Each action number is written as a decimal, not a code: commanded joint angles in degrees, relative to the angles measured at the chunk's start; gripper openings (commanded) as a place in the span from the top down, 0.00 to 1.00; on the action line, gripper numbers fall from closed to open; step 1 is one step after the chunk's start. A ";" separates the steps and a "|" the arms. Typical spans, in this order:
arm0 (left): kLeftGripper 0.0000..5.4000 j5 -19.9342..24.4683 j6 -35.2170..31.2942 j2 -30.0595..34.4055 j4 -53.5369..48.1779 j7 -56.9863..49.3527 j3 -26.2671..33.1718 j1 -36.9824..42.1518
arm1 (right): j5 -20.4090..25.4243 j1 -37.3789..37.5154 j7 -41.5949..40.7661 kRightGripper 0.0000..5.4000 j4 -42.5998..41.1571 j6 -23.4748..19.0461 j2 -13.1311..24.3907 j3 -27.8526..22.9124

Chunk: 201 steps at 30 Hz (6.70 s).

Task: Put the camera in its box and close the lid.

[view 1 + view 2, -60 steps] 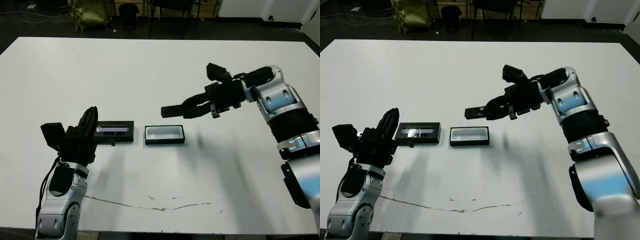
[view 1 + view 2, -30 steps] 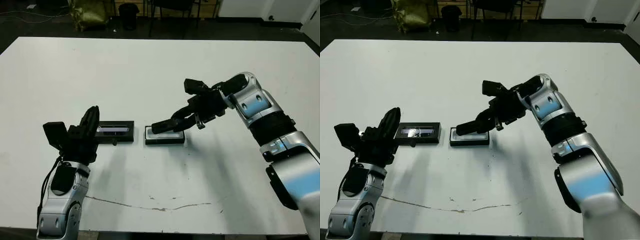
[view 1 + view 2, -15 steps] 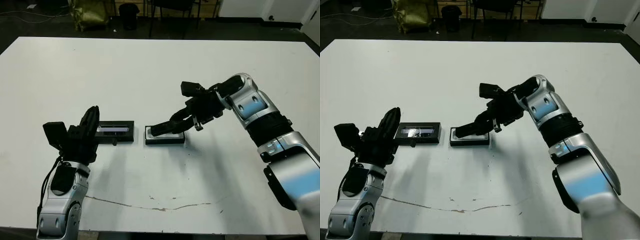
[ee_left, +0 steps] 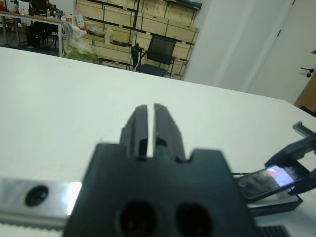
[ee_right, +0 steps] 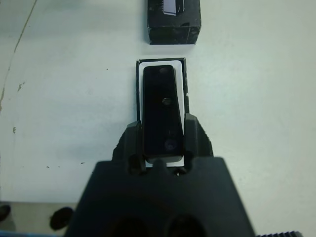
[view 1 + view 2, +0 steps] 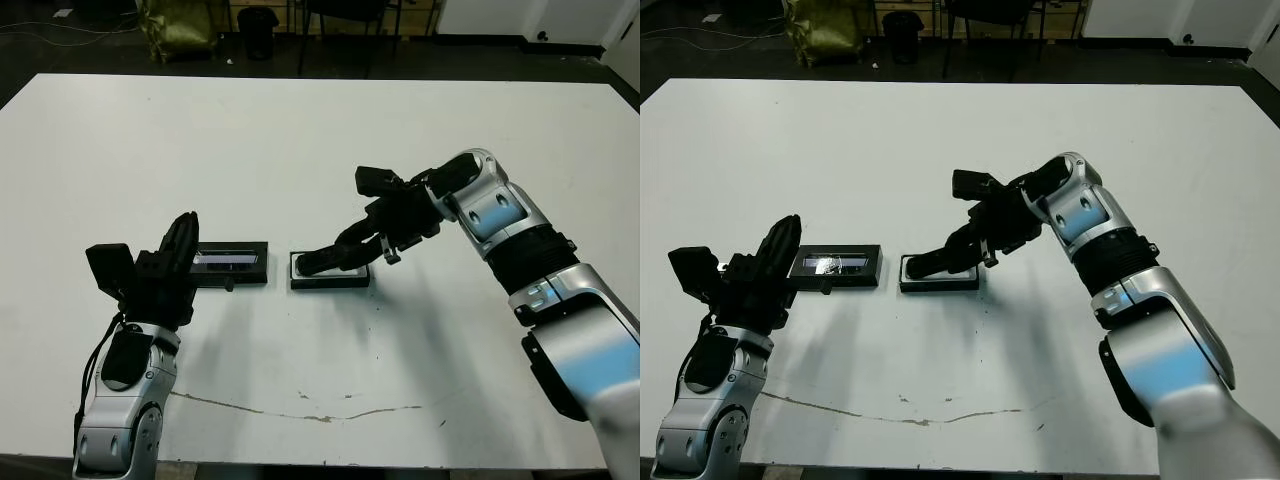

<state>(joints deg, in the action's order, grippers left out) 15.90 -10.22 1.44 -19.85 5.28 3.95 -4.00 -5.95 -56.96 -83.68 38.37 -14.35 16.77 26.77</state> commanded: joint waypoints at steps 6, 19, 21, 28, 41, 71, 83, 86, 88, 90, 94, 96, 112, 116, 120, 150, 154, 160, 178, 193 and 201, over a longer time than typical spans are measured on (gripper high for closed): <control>1.00 -0.45 -0.62 0.15 0.40 -0.33 0.05 -0.72 | -0.95 -0.43 0.49 0.91 1.25 2.12 -0.92 0.84; 1.00 -0.43 -0.37 0.22 0.89 -0.28 0.14 -0.78 | -2.02 -0.88 0.80 0.91 1.51 0.58 -1.60 1.48; 1.00 -0.77 -0.35 0.35 0.76 -0.35 0.01 -0.84 | -2.04 -0.66 1.05 0.91 1.33 0.32 -1.77 1.43; 1.00 -1.18 -0.16 0.26 0.47 -0.55 -0.10 -1.09 | -1.93 -0.60 0.18 0.91 1.98 -0.23 -2.57 2.14; 1.00 -0.99 -0.68 0.23 0.44 -0.63 -0.04 -1.11 | -2.60 -0.38 1.09 0.91 1.18 0.97 -2.68 2.49; 1.00 -1.67 -1.16 0.36 0.35 -0.56 0.12 -1.10 | -2.58 -6.30 -4.41 0.00 7.95 9.58 -1.16 0.74; 1.00 -1.46 -0.39 0.24 0.78 -0.24 0.21 -0.96 | 1.06 -3.12 -0.74 0.00 1.53 6.21 1.84 -5.59; 1.00 -1.26 -0.21 0.21 0.99 -0.12 0.30 -0.99 | 1.46 1.15 5.49 0.00 -5.71 3.92 2.93 -7.82; 1.00 -1.55 0.30 0.38 1.34 0.10 0.18 -0.94 | 2.04 5.39 10.84 0.00 -12.14 2.77 3.03 -9.63; 1.00 -2.02 0.41 0.52 1.43 0.04 -0.02 -0.92 | 2.00 10.84 17.84 0.02 -20.01 1.59 2.59 -11.49; 1.00 -1.32 1.11 0.26 1.97 0.69 0.20 -0.95 | -0.62 19.70 29.47 0.15 -32.88 1.30 3.08 -12.50; 1.00 -0.84 1.09 0.14 1.94 0.87 0.35 -1.04 | -3.12 23.65 35.24 0.24 -38.16 4.07 3.67 -12.57; 1.00 -3.00 -0.03 0.46 1.30 -0.10 -0.85 -0.58 | -13.25 41.67 65.08 0.91 -42.10 30.08 1.55 -11.43; 1.00 -2.26 0.65 0.29 1.87 0.44 -0.55 -0.73 | -14.47 42.27 66.12 1.00 -40.51 31.59 1.38 -10.24; 1.00 -2.26 0.51 0.07 1.86 0.11 -0.51 -0.85 | -16.92 41.79 65.87 1.00 -39.26 31.39 1.61 -8.35; 1.00 -2.44 -0.07 0.16 1.14 -0.37 -0.80 -1.36 | -1.68 41.65 50.62 1.00 -47.34 -15.40 -5.11 -7.71; 1.00 -2.38 0.92 0.27 1.81 0.16 -0.76 -1.34 | -1.34 43.44 49.96 1.00 -50.49 -19.10 -3.04 -6.05; 1.00 -2.38 1.08 0.05 2.07 0.13 -0.67 -1.49 | 1.02 44.25 50.35 1.00 -49.75 -18.16 -2.16 -7.73; 1.00 -2.00 0.96 0.06 2.35 0.76 -0.69 -1.23 | 13.68 42.20 56.43 1.00 -59.85 -14.14 -2.41 -26.74; 1.00 -2.35 1.39 0.38 2.20 0.53 -0.42 -0.50 | 19.93 51.42 58.39 1.00 -62.65 -3.80 -2.78 -33.14; 1.00 -2.22 -1.22 4.27 0.71 1.80 2.13 0.98 | 22.48 57.41 56.09 1.00 -57.25 2.98 -1.66 -35.22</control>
<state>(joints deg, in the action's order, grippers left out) 13.66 -9.81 3.66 -18.93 6.57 5.13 -3.63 16.18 -0.90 -26.99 -20.69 -12.48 14.13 -7.66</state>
